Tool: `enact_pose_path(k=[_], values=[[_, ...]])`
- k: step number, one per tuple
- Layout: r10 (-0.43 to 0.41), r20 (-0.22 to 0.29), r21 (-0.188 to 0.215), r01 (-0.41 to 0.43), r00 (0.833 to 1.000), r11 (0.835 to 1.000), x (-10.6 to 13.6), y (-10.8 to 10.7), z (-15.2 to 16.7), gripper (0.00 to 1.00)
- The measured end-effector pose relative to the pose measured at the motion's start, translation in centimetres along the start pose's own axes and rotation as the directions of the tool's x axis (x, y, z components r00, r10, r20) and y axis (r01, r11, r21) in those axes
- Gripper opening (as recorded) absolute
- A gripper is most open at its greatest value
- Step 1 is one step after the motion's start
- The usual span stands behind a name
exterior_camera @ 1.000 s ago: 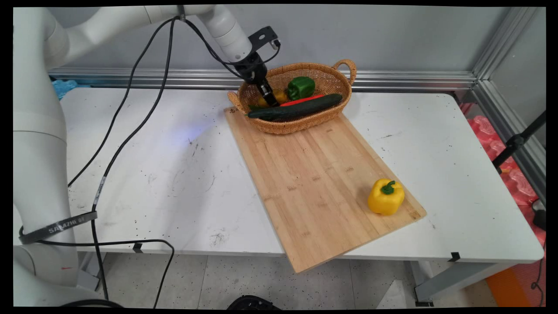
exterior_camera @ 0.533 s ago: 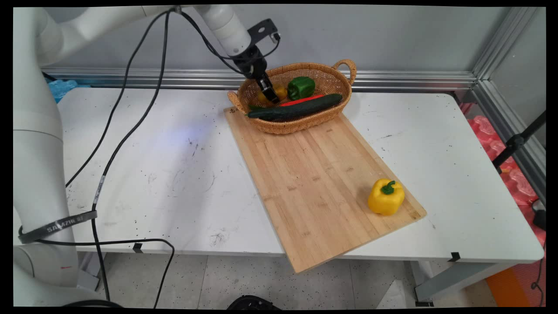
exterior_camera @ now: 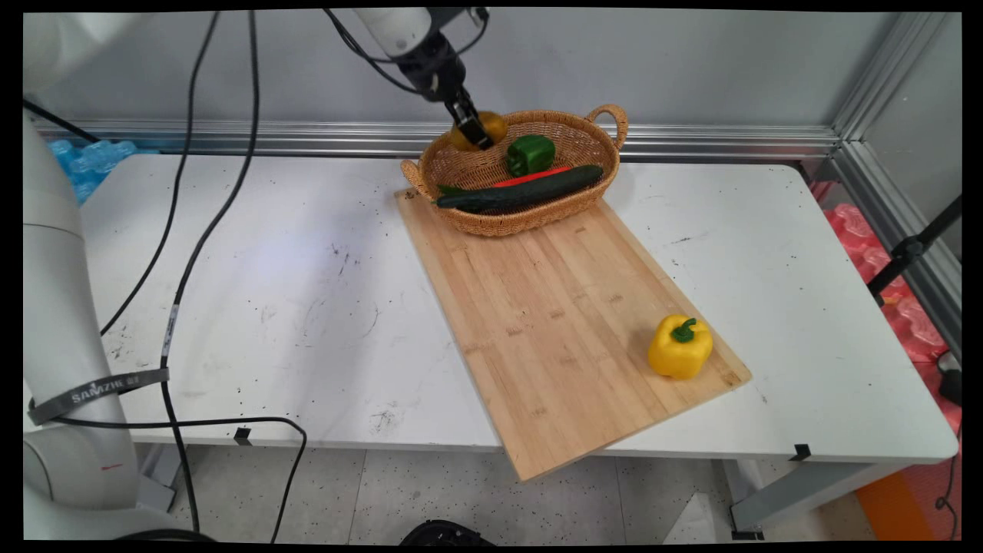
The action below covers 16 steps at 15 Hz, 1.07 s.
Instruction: Place the picked object on the cutting board
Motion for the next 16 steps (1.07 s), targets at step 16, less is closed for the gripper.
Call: enact_pose_path(k=[16], values=[[0.156,-0.111,-0.152,-0.172,0.981,0.973,4.8,14.6,-4.3,0.00]])
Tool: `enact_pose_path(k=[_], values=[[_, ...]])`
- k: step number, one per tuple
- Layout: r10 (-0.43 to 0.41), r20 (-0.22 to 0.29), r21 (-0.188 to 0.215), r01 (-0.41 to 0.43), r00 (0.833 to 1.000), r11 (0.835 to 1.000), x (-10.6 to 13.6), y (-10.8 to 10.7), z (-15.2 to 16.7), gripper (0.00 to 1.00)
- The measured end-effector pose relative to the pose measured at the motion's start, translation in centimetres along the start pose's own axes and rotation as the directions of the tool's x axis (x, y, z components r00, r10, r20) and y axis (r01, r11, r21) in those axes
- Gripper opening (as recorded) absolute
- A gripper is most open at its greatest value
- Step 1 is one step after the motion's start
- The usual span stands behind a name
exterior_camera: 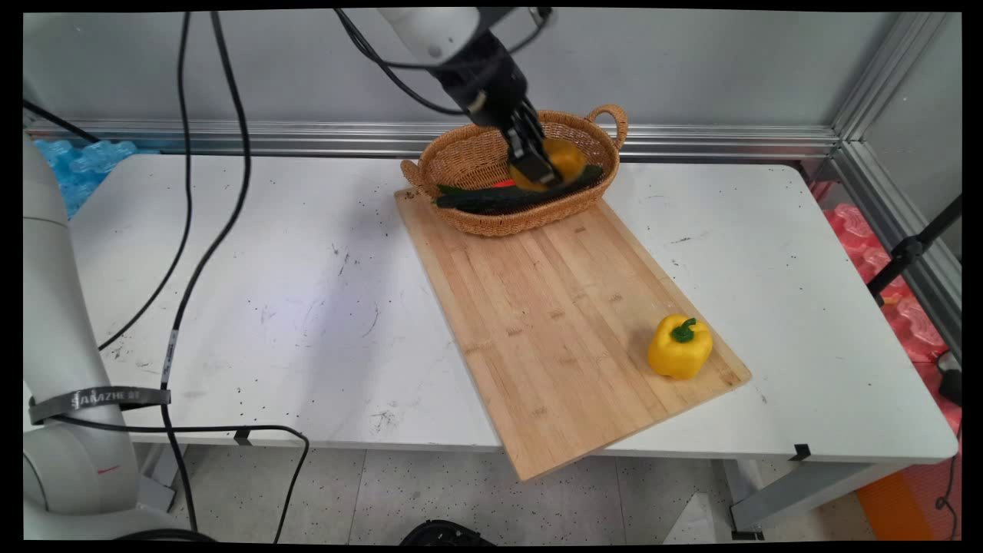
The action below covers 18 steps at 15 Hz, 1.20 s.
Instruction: Place the picked object on the cutting board
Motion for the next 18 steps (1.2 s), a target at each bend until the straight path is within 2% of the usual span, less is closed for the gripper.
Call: enact_pose_path(k=[5,8,14,18], values=[[0.085,0.008,-0.066,-0.084,0.996,0.994,0.3,2.6,3.6,0.00],[0.145,0.019,-0.119,-0.142,0.989,0.983,-0.1,4.7,6.2,0.00],[0.266,0.030,-0.211,-0.255,0.963,0.944,-1.3,8.5,10.8,0.00],[0.321,0.037,-0.246,-0.303,0.946,0.921,-1.9,10.3,13.4,0.00]])
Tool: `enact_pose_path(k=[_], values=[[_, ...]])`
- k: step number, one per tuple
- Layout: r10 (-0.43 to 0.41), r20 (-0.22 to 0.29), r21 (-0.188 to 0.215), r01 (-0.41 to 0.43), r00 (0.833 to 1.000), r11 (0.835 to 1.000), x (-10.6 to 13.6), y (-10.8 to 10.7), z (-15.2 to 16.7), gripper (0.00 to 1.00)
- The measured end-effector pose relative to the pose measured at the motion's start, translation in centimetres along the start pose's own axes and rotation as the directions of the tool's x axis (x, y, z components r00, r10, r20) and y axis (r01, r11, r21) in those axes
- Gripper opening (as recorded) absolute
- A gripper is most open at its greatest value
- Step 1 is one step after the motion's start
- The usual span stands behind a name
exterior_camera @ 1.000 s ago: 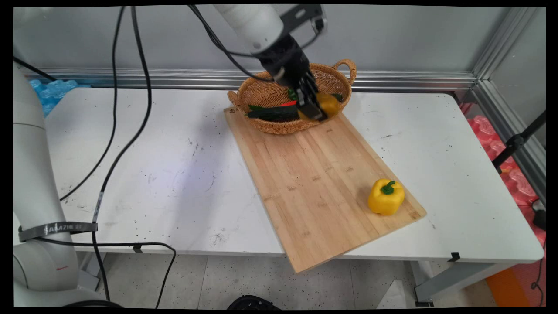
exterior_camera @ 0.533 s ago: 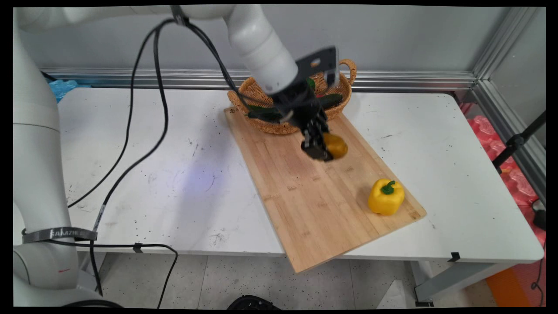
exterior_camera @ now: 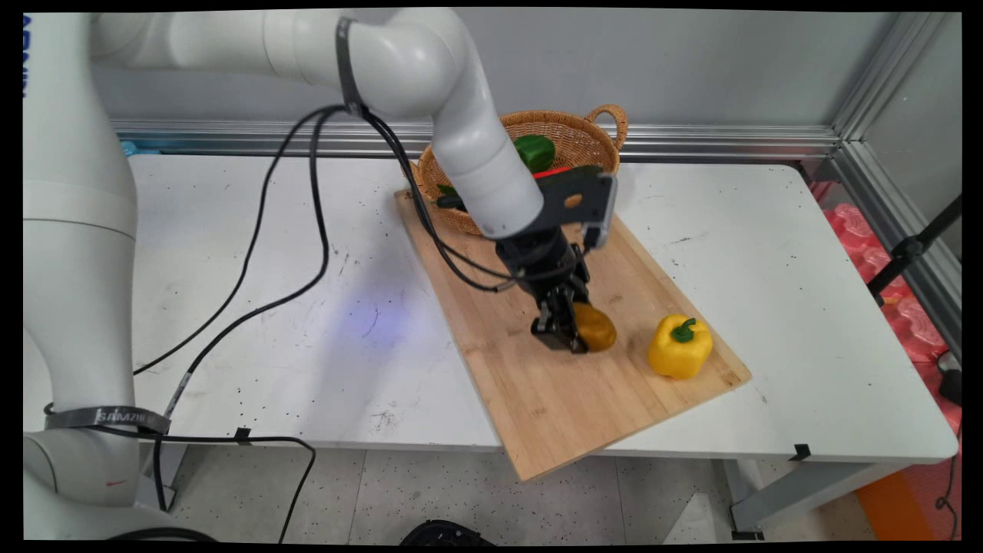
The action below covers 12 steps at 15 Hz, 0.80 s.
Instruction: Place the picked object on the cutting board
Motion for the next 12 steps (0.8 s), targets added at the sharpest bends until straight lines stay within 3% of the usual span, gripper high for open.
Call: enact_pose_path(k=[8,9,12], values=[[0.069,0.020,-0.041,-0.069,0.997,0.997,0.4,1.2,3.9,0.00],[0.078,0.023,-0.043,-0.077,0.997,0.996,0.4,1.3,4.1,1.00],[0.099,0.029,-0.048,-0.097,0.995,0.994,0.2,1.5,4.6,1.00]])
